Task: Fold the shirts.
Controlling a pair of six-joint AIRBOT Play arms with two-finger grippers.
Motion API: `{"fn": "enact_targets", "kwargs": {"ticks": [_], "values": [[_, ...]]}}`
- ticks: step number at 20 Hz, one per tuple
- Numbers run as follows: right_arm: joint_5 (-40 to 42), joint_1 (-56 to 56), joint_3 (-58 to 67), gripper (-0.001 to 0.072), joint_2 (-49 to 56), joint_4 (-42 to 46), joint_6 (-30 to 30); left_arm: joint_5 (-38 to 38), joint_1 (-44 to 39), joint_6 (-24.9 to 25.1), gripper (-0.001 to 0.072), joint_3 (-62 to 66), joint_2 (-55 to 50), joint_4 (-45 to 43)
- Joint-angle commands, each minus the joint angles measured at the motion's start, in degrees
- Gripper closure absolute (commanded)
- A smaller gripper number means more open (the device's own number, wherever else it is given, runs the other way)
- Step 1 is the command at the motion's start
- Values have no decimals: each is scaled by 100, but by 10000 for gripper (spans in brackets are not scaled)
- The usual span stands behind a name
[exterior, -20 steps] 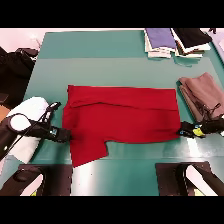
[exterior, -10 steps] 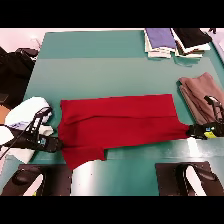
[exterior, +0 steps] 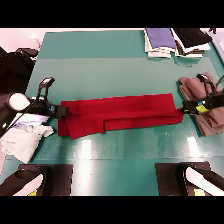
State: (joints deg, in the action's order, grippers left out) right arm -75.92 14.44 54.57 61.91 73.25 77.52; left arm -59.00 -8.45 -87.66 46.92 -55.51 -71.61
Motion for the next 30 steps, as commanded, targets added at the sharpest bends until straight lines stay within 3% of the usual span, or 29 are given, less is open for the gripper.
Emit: {"fn": "enact_targets", "kwargs": {"ticks": [1, 6, 7, 8, 9, 10, 12, 14, 15, 16, 20, 24, 26, 28, 30], "values": [[208, -350, 850, 694, 1097, -24, 114, 813, 2, 264, 682, 595, -1040, -83], [352, -535, 1613, 678, 1891, -63, 164, 1318, 4, 221, 681, 1012, -1360, -63], [411, -501, 1705, 473, 1961, -210, 153, 1318, 4, 221, 670, 1060, -1360, -9], [439, -404, 1805, 299, 2020, -420, 140, 1292, 4, 216, 430, 1121, -1360, 4], [415, -278, 1862, 297, 2050, -697, -20, 1237, 4, 175, 179, 1196, -1353, 31], [341, -107, 1858, 297, 2050, -1084, -291, 1091, 4, 101, 165, 1294, -1351, 28], [81, 289, 1794, 296, 2048, -1386, -597, 745, 2, 101, 169, 1471, -1349, 39], [-177, 778, 1528, 197, 2050, -1377, -715, 533, 2, 103, 173, 1504, -1349, 232], [-205, 1032, 1325, 196, 2050, -1379, -778, 483, 2, 109, 371, 1504, -1349, 354], [-190, 1261, 1082, 197, 2061, -1386, -857, 472, 2, 111, 660, 1504, -1349, 481], [-203, 1790, 452, 204, 2485, -2028, -1272, 721, -11, 111, 674, 1436, -1368, 1187], [282, 1414, 262, 230, 2933, -2677, -1462, 1016, -476, 107, 683, 1423, -1537, 1213], [404, 1086, 273, 309, 3115, -2959, -1537, 1318, -918, 61, 683, 1429, -1738, 1246], [398, 828, 291, 607, 3091, -3410, -1845, 1709, -1366, 17, 684, 1440, -2024, 1298], [328, 704, 459, 692, 2835, -3558, -1871, 2116, -1705, -105, 684, 1519, -2389, 1434]]}}
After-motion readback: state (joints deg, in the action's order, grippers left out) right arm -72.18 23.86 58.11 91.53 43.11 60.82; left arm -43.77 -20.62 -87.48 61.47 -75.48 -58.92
